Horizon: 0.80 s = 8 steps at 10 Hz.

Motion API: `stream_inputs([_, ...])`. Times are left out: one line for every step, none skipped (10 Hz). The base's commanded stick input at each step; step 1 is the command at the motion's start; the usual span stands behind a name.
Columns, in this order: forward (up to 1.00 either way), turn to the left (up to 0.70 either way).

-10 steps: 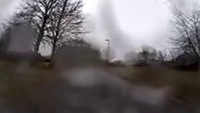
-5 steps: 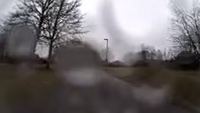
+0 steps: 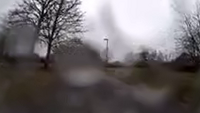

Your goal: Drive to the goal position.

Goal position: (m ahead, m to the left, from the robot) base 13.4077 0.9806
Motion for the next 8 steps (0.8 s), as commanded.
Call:
stream_inputs([0.85, 0.12])
stream_inputs([0.85, 0.04])
stream_inputs([0.85, 0.0])
stream_inputs([0.85, 0.0])
stream_inputs([0.85, 0.0])
stream_inputs([0.85, 0.0])
stream_inputs([0.85, 0.0])
stream_inputs([0.85, 0.0])
